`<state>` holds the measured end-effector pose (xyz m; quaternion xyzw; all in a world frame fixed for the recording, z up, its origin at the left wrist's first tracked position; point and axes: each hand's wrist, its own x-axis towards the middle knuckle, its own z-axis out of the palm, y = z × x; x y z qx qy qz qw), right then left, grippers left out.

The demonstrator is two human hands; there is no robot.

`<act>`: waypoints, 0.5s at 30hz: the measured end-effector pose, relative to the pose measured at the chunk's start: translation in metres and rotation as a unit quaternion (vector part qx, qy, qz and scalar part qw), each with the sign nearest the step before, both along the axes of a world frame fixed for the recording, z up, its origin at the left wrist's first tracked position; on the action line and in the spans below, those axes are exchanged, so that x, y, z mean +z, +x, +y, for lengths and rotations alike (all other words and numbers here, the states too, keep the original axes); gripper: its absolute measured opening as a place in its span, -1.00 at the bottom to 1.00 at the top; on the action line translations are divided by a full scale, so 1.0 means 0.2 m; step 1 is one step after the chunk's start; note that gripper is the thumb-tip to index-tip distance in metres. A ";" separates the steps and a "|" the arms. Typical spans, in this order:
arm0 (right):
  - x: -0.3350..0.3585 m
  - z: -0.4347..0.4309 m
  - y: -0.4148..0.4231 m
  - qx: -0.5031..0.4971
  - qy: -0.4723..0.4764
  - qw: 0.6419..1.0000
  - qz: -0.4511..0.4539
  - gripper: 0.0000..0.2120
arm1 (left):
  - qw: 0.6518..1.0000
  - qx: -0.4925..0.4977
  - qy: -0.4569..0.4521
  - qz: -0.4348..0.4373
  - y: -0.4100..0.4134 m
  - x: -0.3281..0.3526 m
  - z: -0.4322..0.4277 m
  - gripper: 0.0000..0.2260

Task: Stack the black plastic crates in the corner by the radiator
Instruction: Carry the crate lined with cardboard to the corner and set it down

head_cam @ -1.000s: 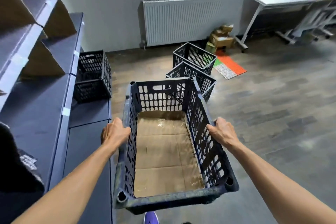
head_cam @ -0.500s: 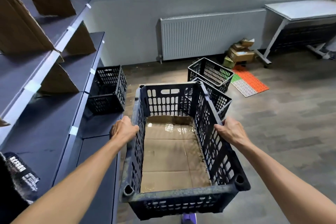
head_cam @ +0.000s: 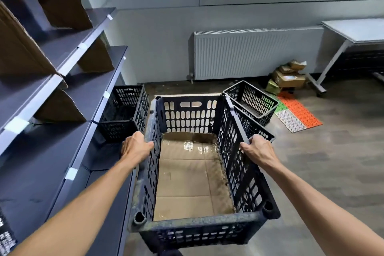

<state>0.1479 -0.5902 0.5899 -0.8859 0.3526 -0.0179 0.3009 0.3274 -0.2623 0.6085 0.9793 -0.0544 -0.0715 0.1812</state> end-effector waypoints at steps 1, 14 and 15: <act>0.01 -0.01 0.06 -0.001 -0.005 1.000 0.003 -0.76 | 1.000 0.000 0.000 0.003 0.06 -0.01 -0.01 -0.77; 0.02 -0.12 0.87 -0.040 -0.015 0.999 0.011 -0.81 | 0.999 -0.030 -0.002 0.021 0.97 -0.03 -0.19 -0.77; 0.03 -0.12 0.92 -0.044 -0.016 0.999 0.013 -0.81 | 0.999 -0.030 -0.004 0.019 1.02 -0.02 -0.20 -0.76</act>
